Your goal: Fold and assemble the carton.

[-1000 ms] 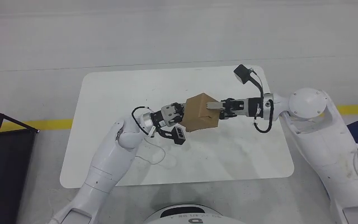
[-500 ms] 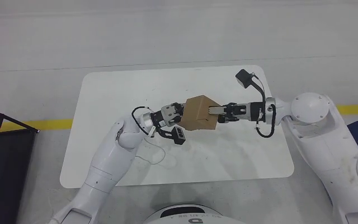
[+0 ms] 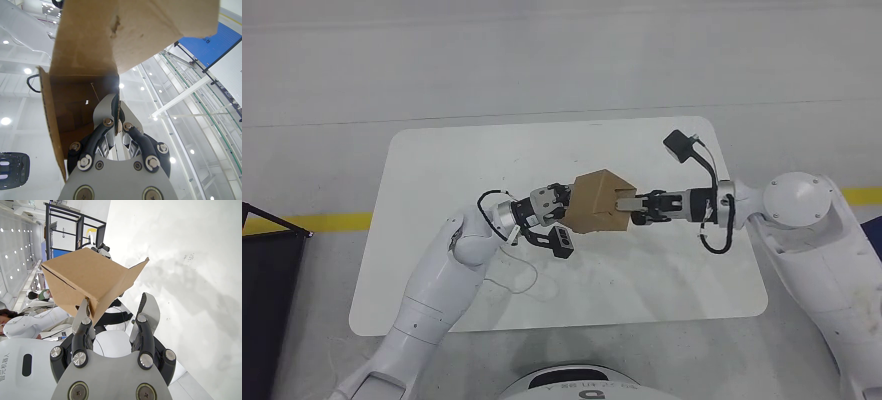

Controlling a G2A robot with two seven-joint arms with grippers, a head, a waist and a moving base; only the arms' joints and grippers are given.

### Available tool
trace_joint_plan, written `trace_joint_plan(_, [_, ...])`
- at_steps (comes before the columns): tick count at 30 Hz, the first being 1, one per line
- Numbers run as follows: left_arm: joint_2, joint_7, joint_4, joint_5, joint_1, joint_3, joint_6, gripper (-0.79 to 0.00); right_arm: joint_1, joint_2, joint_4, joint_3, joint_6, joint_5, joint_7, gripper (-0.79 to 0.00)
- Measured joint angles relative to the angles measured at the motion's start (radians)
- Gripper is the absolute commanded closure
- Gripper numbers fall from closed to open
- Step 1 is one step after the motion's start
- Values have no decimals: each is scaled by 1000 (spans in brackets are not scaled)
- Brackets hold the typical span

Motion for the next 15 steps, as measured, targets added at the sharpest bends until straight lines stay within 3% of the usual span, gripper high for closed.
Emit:
trace_joint_plan(3, [0, 0, 0, 0, 0, 0, 0, 0, -1, 1, 1, 1, 0, -2, -7, -391])
trace_joint_plan(5, [0, 0, 0, 0, 0, 0, 0, 0, -3, 1, 2, 2, 0, -1, -8, -397])
trace_joint_plan(7, [0, 0, 0, 0, 0, 0, 0, 0, -4, 2, 1, 6, -2, -1, -9, -428])
trace_joint_plan(9, [0, 0, 0, 0, 0, 0, 0, 0, -7, 3, -4, 7, -3, -2, -10, -526])
trace_joint_plan(15, [0, 0, 0, 0, 0, 0, 0, 0, -6, 3, -22, 5, 3, -8, -18, -548])
